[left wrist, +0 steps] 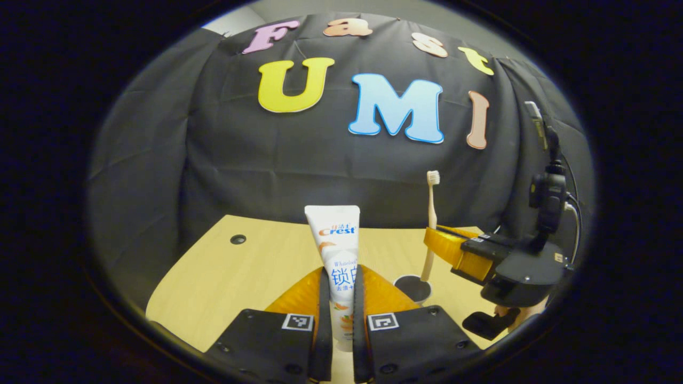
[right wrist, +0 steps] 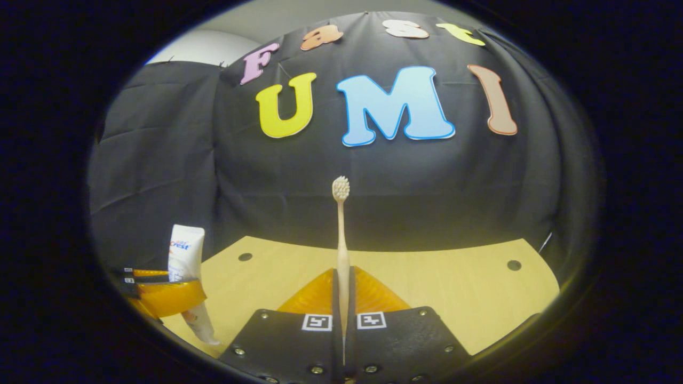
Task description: Put the toothbrush and toothpaste on the desktop into the cup, then pick up the cup and place it on the coaster on the desktop.
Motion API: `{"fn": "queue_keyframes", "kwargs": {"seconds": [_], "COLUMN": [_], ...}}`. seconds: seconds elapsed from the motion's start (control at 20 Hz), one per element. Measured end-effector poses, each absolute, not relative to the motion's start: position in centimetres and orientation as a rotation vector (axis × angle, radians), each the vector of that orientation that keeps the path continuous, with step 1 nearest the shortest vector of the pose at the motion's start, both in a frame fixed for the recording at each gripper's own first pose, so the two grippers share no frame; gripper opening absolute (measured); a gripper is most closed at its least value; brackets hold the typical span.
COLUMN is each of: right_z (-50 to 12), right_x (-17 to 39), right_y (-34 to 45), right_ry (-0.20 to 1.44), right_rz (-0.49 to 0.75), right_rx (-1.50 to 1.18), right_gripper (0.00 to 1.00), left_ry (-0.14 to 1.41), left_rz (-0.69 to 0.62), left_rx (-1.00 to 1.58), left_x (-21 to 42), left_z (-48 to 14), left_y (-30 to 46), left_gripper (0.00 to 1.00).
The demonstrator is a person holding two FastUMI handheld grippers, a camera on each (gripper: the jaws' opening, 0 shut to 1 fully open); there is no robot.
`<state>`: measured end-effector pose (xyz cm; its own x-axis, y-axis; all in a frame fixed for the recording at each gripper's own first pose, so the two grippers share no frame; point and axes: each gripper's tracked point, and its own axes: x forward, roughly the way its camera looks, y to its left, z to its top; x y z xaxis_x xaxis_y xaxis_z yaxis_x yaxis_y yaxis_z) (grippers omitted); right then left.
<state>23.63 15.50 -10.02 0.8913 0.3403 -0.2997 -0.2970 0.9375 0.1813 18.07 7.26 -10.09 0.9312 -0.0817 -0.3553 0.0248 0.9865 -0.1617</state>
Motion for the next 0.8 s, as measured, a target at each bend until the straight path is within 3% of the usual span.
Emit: {"fn": "queue_keyframes", "kwargs": {"seconds": [0.65,0.8], "right_z": [-16.5,-16.5], "right_x": [23.5,22.7], "right_y": [16.4,15.9], "right_ry": [0.472,0.480], "right_rz": [0.333,0.330], "right_rx": [0.040,0.052], "right_gripper": [0.08,0.35], "left_ry": [0.412,0.418], "left_rz": [-0.013,-0.020], "left_rx": [-0.178,-0.184], "left_x": [19.1,19.3], "left_z": [-11.8,-11.9], "left_y": [8.4,8.0], "left_gripper": [0.23,0.23]}}
